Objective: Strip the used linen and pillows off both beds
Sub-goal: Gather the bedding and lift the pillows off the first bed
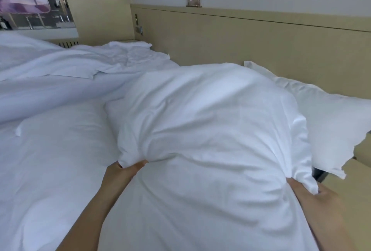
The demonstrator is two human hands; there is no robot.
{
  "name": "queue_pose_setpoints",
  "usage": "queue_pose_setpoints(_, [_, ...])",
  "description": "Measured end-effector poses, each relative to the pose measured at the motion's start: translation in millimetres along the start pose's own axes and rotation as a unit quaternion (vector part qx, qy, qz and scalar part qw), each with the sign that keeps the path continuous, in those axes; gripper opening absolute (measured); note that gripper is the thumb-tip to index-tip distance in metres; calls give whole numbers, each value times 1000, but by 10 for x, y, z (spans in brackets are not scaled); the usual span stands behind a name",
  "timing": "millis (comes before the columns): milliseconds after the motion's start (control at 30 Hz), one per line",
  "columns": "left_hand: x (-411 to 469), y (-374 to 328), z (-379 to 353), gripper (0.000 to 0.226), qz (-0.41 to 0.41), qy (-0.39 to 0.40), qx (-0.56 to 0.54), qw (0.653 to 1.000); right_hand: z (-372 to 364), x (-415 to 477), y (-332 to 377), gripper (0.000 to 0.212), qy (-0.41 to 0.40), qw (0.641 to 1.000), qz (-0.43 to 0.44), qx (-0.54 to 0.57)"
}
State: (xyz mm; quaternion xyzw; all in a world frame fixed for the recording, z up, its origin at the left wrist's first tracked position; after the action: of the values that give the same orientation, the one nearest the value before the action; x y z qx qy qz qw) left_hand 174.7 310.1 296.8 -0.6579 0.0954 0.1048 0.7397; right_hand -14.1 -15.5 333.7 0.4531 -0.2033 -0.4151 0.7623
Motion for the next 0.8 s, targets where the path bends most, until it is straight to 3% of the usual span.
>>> queue_pose_setpoints(67, [331,-231,-313,24,-15,16,0,1000,-8,344,97,21,-3,1000,4,19])
queue_pose_setpoints(167, [689,-504,-721,26,-20,27,-19,999,-6,1019,213,43,-29,999,-12,16])
queue_pose_setpoints(267, [1104,-718,-1053,26,-41,8,-25,999,-80,1775,378,40,-33,999,10,-2])
queue_pose_setpoints(333, [1417,-776,-1257,9,-35,-15,-21,999,-200,2357,487,43,-19,999,35,-32])
queue_pose_setpoints(433, [1764,-648,-1599,45,-8,-40,-15,999,-632,3207,473,18,58,986,45,-147])
queue_pose_setpoints(500, [1906,-454,-1905,51,3,-62,0,998,-1012,3668,249,62,130,971,40,-199])
queue_pose_setpoints(567, [1928,-207,-2339,66,3,-62,80,995,-1450,3895,9,79,220,936,64,-267])
queue_pose_setpoints(600, [1918,-71,-2636,81,-3,-35,183,983,-1655,3897,-121,80,274,904,79,-318])
queue_pose_setpoints(667, [1850,154,-3174,125,-35,22,366,930,-1927,3854,-320,77,334,846,120,-399])
queue_pose_setpoints(700, [1876,211,-3339,138,-46,29,425,904,-1994,3874,-345,75,341,834,135,-412])
queue_pose_setpoints(733, [1922,237,-3398,141,-45,5,457,888,-2037,3921,-328,75,348,831,143,-410])
queue_pose_setpoints(800, [2005,230,-3368,124,-44,-36,486,872,-2082,3989,-344,77,374,815,160,-412])
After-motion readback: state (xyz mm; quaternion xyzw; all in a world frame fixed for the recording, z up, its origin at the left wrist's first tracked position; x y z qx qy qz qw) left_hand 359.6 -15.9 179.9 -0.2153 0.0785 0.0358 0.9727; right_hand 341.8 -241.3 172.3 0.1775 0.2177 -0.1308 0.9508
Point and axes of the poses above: each hand's wrist, its own x-axis towards the middle knuckle, its own z-axis out of the back of the hand, y = z × x, the point moved 8 cm from there along x, towards the middle knuckle, and after that the axes turned 7 degrees about -x, right-handed, at the moved point
